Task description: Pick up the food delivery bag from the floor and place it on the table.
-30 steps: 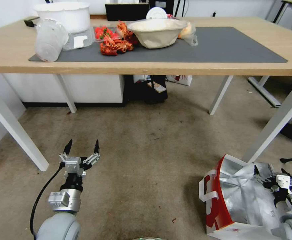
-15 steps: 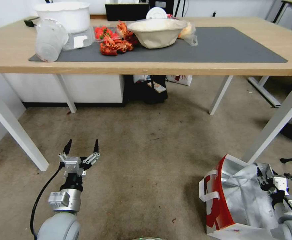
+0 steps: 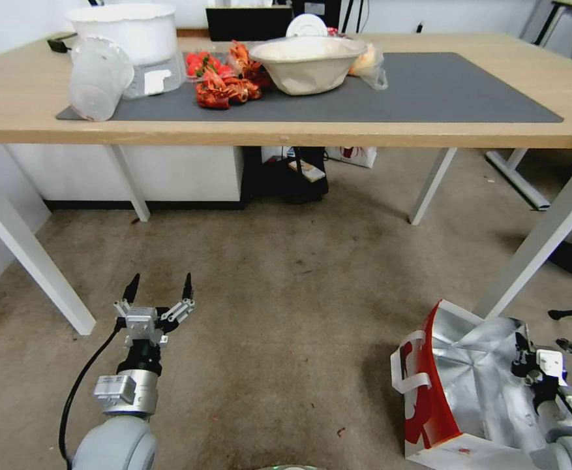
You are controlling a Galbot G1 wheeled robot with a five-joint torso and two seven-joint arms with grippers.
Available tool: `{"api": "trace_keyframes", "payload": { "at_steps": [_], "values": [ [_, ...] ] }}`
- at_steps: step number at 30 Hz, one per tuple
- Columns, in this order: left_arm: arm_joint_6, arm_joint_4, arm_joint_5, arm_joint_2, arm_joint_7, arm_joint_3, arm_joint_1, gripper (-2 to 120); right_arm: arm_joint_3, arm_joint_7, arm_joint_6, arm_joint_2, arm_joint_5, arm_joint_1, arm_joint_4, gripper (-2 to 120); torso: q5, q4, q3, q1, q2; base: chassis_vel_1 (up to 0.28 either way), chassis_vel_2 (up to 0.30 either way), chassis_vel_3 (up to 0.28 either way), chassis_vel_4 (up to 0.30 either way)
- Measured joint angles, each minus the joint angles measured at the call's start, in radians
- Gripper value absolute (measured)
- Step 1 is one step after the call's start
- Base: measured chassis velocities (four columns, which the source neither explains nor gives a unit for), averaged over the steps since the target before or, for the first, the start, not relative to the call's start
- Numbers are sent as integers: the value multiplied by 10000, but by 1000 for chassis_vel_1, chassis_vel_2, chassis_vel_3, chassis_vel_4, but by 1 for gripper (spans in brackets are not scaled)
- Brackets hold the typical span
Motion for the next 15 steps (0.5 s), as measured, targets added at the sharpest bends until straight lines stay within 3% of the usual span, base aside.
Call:
{"api": "trace_keyframes", "payload": {
  "at_steps": [10,15],
  "values": [
    [370,-256,-157,37,-2,15,32,99,-115,-62,-70,4,749,-489,1009,0,0,0,0,0,0,0,0,0,0],
    [310,-297,-241,39,476,-17,43,100,-310,-145,-352,1,1173,-737,2155,0,-2,0,0,0,0,0,0,0,0]
  ]
}}
